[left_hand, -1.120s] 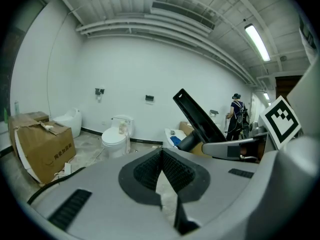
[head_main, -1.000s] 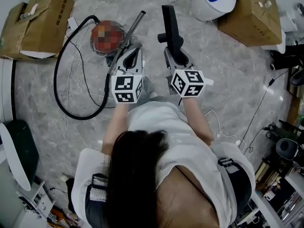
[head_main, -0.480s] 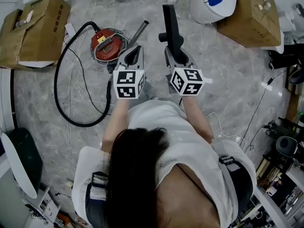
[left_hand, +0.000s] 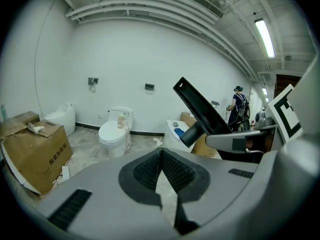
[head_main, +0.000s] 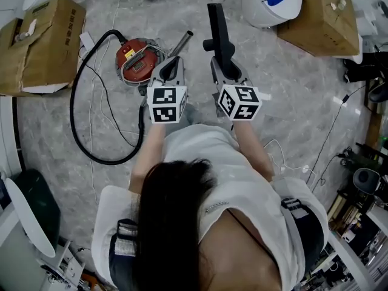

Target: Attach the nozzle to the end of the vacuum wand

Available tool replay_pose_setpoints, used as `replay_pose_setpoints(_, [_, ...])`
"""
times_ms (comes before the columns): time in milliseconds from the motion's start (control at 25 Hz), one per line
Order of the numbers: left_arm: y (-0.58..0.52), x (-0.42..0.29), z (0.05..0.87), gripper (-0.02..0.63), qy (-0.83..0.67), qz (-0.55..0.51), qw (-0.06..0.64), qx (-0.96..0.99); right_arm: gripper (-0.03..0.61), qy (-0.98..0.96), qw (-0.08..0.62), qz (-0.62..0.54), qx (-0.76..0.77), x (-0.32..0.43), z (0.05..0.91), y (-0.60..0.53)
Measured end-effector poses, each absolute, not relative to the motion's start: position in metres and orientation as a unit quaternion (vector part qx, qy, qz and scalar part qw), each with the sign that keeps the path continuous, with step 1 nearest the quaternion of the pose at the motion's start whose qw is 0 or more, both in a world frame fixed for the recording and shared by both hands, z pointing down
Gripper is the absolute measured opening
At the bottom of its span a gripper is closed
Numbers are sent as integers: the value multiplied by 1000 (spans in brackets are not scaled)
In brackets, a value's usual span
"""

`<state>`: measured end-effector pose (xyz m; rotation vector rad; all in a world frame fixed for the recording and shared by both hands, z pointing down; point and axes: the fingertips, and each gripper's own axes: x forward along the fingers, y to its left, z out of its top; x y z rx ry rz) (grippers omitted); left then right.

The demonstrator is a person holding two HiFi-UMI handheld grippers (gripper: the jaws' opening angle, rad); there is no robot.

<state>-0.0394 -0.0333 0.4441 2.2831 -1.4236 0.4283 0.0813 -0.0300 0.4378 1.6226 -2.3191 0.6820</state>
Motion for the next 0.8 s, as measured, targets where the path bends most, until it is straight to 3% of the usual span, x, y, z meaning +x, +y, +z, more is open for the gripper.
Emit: replay_pose_setpoints(800, [-67, -54, 451, 2, -480, 176, 201, 835, 130, -768, 102, 245, 583, 73, 437, -59])
